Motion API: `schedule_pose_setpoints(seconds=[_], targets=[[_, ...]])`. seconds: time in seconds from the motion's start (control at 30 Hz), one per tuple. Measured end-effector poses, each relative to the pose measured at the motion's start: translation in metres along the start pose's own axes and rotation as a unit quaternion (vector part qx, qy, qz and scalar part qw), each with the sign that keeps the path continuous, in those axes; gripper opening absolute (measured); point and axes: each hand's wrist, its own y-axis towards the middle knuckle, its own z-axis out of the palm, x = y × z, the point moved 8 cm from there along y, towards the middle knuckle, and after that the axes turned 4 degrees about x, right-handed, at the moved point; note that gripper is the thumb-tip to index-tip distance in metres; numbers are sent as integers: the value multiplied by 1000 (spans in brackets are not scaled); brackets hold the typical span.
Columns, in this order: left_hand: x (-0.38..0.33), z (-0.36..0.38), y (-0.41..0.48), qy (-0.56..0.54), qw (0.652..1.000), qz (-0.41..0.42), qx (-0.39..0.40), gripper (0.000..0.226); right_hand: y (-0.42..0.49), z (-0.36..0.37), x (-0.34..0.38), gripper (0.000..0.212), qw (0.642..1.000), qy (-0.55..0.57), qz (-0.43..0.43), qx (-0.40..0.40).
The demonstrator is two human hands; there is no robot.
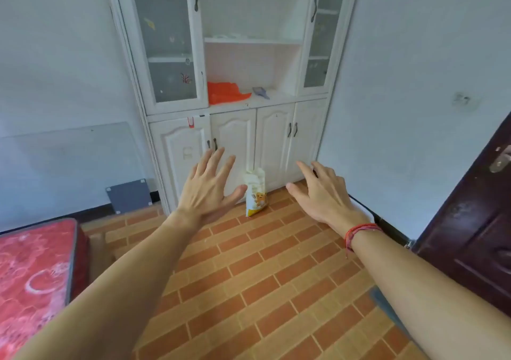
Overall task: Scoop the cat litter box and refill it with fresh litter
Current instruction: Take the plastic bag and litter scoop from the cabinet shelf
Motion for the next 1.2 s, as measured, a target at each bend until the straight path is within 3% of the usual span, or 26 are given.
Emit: schedule_pose_setpoints(seconds=[0.3,1.2], targets=[[68,69,115,11,1000,-12,25,80,127,43,-8,67,1000,-11,17,6],[84,241,452,16,999,-40,32,78,483,134,-177,65,997,56,15,49]])
